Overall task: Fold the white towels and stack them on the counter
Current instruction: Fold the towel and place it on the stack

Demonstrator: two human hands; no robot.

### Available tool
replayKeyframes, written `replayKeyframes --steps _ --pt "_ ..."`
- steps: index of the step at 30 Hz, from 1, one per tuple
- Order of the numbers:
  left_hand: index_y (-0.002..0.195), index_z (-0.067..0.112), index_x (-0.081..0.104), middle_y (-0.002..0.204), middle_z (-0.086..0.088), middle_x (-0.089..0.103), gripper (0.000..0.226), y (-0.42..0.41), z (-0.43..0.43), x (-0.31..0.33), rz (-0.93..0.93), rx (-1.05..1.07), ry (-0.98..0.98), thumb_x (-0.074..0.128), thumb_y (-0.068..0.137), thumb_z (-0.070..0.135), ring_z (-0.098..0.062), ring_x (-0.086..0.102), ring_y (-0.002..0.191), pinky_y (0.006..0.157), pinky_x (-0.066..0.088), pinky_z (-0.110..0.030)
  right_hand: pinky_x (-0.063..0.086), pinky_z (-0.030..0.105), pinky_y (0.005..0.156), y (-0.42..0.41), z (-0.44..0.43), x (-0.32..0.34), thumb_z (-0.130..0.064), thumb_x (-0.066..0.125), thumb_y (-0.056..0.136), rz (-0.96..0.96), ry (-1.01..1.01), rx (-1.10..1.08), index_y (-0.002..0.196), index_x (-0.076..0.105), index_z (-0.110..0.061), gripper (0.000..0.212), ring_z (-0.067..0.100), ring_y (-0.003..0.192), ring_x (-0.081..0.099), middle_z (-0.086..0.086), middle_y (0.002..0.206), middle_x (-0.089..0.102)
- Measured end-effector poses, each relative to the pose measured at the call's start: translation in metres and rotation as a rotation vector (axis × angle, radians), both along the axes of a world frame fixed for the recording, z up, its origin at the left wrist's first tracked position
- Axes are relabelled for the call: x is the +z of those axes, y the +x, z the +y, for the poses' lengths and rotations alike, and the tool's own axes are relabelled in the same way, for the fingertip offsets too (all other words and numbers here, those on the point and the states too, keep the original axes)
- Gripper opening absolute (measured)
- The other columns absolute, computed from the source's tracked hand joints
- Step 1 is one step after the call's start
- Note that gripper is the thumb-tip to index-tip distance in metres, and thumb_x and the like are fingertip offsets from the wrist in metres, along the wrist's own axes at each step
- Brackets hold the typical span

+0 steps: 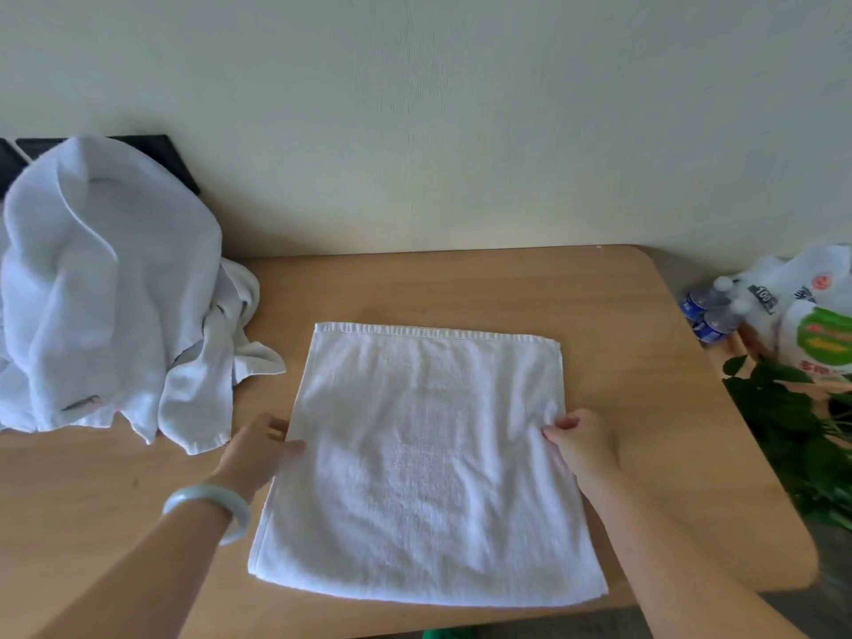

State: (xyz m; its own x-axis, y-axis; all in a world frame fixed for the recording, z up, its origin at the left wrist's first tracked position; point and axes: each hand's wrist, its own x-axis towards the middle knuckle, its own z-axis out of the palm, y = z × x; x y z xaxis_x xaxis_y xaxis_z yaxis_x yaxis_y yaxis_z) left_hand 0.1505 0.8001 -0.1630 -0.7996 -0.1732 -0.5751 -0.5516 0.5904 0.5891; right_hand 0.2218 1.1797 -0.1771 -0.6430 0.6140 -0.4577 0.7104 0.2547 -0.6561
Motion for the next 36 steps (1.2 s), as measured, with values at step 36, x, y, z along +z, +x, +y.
replayKeyframes --steps 36 --pt "0.085 0.0 0.074 0.089 -0.023 0.071 0.018 -0.035 -0.003 -0.012 0.015 0.191 0.413 0.071 0.088 0.018 -0.029 0.065 0.081 0.085 0.055 -0.044 0.027 0.031 0.053 -0.015 0.019 -0.02 -0.02 0.051 0.098 0.179 0.004 0.005 0.076 0.055 -0.001 0.03 0.023 0.061 0.038 0.011 0.065 0.044"
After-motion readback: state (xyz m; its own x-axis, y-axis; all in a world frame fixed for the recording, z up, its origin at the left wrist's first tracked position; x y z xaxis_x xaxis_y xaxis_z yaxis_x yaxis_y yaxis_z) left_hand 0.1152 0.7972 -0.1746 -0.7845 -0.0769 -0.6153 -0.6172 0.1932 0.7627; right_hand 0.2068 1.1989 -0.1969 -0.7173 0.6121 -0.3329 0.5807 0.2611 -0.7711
